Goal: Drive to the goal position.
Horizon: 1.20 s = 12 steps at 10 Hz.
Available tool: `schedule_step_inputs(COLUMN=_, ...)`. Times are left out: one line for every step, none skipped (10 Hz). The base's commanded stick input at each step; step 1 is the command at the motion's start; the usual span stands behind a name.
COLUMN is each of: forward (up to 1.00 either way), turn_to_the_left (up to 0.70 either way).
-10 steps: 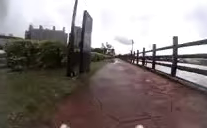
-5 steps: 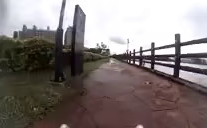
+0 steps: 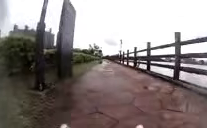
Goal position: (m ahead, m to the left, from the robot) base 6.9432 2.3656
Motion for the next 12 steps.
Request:
schedule_step_inputs(forward=0.85, turn_to_the_left=0.01)
schedule_step_inputs(forward=0.85, turn_to_the_left=0.01)
schedule_step_inputs(forward=0.85, turn_to_the_left=0.01)
schedule_step_inputs(forward=0.85, turn_to_the_left=0.01)
schedule_step_inputs(forward=0.85, turn_to_the_left=0.01)
schedule_step_inputs(forward=0.85, turn_to_the_left=0.01)
schedule_step_inputs(forward=0.85, turn_to_the_left=0.01)
schedule_step_inputs(forward=0.85, turn_to_the_left=0.01)
schedule_step_inputs(forward=0.85, turn_to_the_left=0.01)
schedule_step_inputs(forward=0.85, turn_to_the_left=0.01)
schedule_step_inputs(forward=0.85, turn_to_the_left=-0.03)
schedule_step_inputs(forward=0.85, turn_to_the_left=-0.19)
